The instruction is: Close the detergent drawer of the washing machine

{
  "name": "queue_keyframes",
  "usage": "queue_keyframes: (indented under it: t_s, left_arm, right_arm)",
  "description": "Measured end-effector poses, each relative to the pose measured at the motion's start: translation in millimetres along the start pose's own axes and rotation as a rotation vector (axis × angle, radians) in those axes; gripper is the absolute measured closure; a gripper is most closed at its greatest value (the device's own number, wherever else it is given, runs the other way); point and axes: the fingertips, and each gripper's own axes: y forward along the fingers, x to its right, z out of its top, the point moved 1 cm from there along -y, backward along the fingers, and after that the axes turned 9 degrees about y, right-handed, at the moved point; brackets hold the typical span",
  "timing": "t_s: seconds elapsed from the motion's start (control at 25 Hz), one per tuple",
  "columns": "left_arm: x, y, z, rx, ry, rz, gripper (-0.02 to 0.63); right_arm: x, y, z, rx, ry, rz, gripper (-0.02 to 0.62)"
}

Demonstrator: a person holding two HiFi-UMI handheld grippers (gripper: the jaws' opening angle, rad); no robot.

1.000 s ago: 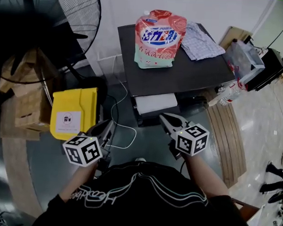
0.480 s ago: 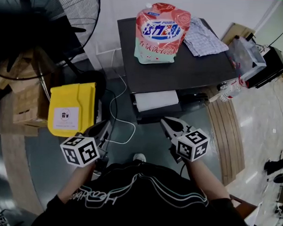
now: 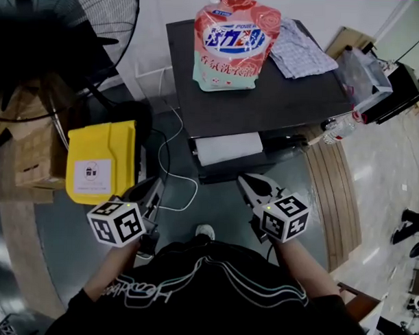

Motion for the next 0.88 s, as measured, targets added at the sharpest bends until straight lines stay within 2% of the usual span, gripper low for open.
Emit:
queue_keyframes:
  t_s: [0.4, 0.88]
  left_arm:
    - [-8.3, -2.3, 10.0, 0.002, 0.027, 0.012, 0.576]
    - [-24.0, 0.0, 2.9, 0.019, -0.009, 0.024, 0.577]
  right_arm:
    - [13.6, 17.5, 17.8, 0.04, 0.007, -0.075, 0.57]
    - [18.8, 32.1, 26.6, 0.066, -0.051, -0.12, 0.571]
